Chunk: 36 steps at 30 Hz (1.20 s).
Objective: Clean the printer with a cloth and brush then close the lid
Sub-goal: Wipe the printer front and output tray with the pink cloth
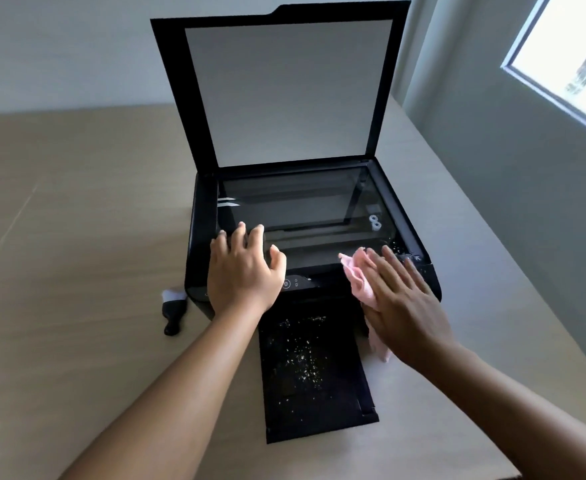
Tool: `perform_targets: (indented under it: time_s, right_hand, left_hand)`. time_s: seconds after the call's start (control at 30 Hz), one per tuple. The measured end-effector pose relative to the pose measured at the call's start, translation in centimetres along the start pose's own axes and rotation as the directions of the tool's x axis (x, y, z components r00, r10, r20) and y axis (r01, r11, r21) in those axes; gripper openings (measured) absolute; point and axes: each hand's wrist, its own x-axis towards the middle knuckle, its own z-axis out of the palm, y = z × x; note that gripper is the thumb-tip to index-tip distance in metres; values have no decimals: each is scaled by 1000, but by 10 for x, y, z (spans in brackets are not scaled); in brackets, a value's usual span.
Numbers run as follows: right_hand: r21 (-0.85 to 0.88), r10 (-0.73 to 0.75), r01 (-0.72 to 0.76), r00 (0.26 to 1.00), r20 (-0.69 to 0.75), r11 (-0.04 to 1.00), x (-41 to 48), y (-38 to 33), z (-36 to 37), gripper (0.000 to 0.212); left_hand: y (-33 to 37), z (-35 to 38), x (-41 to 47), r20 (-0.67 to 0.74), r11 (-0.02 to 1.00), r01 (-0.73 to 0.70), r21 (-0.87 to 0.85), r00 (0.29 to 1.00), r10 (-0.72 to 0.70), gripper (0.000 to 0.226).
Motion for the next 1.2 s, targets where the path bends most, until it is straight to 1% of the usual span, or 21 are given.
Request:
perform_targets:
  time_s: [0.07, 0.1, 0.13, 0.23, 0.27, 0.33, 0.4, 0.47, 0.53, 0.6, 0.67, 0.73, 0.77, 0.87, 0.9, 0.93, 0.97, 1.03, 1.07, 1.13, 1.2]
  right_hand:
    - [66, 208, -206, 978, -27, 976, 13, -7, 1, 55]
    - [103, 251, -249, 968, -9, 963, 20, -18, 2, 53]
    - [128, 242, -242, 970, 17, 962, 25, -30, 5, 52]
    - [136, 56, -68, 994, 90, 988, 20, -41, 10, 58]
    - [157, 31, -48, 994, 108, 986, 16, -34, 4, 58]
    - [252, 99, -119, 991, 93, 960, 10, -8, -13, 52]
    - [352, 253, -263, 964, 77, 898, 15, 18, -29, 45]
    - [313, 316, -319, 947, 59, 895, 28, 38, -35, 43]
    - [243, 221, -235, 972, 82, 941, 34, 43, -29, 42]
    - [132, 37, -50, 994, 99, 990, 30, 42, -18, 46]
    - [101, -129, 119, 987, 101, 988, 17, 53, -17, 50]
    - [124, -236, 221, 963, 128, 968, 10, 76, -21, 51]
    - [152, -216, 195, 968, 131, 969, 11, 86, -24, 52]
    - [189, -8, -9, 996, 89, 982, 31, 82, -14, 54]
    - [162, -10, -4, 997, 83, 987, 37, 71, -10, 53]
    - [135, -73, 63, 994, 75, 989, 39, 62, -8, 53]
    - [129, -183, 171, 979, 87, 977, 39, 60, -6, 53]
    - [131, -379, 364, 917, 126, 922, 33, 80, -6, 51]
    - [147, -399, 379, 905, 146, 914, 32, 93, -8, 51]
    - [216, -248, 221, 962, 111, 951, 37, 110, -8, 48]
    - [247, -77, 57, 995, 69, 967, 50, 99, -3, 46]
  left_hand:
    - [0, 1, 2, -3, 1000, -7, 1, 1000, 7, 56]
    - [0, 1, 2, -1, 1000, -5, 3, 1000, 5, 56]
    - [-1, 2, 1, 6, 1000, -6, 7, 1000, 6, 56]
    - [-2, 1, -1, 10, 1000, -9, 3, 1000, 9, 57]
    - [-2, 1, -1, 9, 1000, -7, -4, 1000, 7, 58]
    - [-1, 0, -1, 9, 1000, -7, -6, 1000, 7, 58]
    - [0, 1, 1, 0, 1000, -9, 2, 1000, 9, 56]
    - [0, 2, 1, 1, 1000, -7, 1, 1000, 7, 53]
    - [1, 1, -1, -6, 1000, -16, 15, 1000, 16, 50]
    - [5, 0, -1, -29, 999, -16, 51, 999, 17, 47]
    - [11, 0, -3, -16, 998, 41, 55, 999, -40, 47]
    - [15, 2, -6, 29, 992, 112, 50, 993, -114, 52]
    - [18, 3, -8, 24, 990, 126, 66, 991, -128, 56]
    - [21, 3, -7, -6, 983, 149, 104, 989, -150, 62]
    - [22, 3, -6, -8, 982, 155, 105, 988, -155, 62]
    - [22, 2, -5, -10, 982, 157, 107, 987, -157, 62]
    - [22, 2, -6, -13, 981, 155, 112, 988, -155, 61]
    - [24, 2, -8, -16, 981, 142, 130, 990, -141, 60]
    - [24, 2, -9, -14, 981, 138, 133, 990, -137, 60]
    - [24, 1, -9, -25, 981, 143, 130, 990, -141, 60]
    - [25, 1, -7, -31, 981, 146, 125, 989, -144, 60]
